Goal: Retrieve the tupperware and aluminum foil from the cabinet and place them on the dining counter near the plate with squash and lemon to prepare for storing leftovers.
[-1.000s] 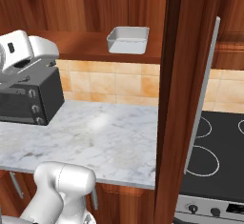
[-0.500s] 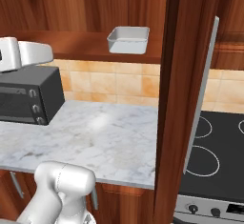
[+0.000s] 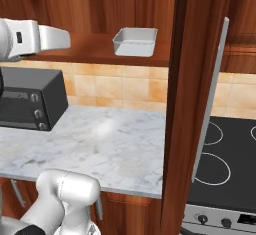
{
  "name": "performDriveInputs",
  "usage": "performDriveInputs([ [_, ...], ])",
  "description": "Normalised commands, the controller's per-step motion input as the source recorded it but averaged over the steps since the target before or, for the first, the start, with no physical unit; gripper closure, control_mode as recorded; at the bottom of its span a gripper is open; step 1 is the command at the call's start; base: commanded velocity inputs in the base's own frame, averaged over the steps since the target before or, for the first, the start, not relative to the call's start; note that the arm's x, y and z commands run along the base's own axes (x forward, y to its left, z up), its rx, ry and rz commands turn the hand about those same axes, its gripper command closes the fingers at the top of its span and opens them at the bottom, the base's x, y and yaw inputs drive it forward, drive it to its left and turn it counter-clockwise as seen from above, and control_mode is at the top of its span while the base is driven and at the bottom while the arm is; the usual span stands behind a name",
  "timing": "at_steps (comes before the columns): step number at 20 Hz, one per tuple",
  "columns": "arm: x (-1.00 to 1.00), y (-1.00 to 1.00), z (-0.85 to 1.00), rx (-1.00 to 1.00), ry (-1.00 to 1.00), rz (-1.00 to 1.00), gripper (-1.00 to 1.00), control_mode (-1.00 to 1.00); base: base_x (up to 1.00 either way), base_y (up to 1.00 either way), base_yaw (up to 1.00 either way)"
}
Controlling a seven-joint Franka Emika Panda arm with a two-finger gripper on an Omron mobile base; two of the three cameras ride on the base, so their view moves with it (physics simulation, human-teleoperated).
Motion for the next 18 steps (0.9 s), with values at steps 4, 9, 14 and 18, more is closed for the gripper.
performDriveInputs([
  [4, 0.34, -0.27, -0.12, 0.0, 0.0, 0.07, -1.0, -1.0, 0.0, 0.0, 0.0],
  [9, 0.67, -0.09, -0.09, 0.01, 0.03, 0.12, -1.0, -1.0, 0.0, 0.0, 0.0],
  [14, 0.8, 0.0, -0.17, 0.04, 0.07, 0.13, -1.0, -1.0, 0.0, 0.0, 0.0],
  [18, 0.72, -0.01, -0.11, 0.07, 0.05, 0.08, -1.0, -1.0, 0.0, 0.0, 0.0],
])
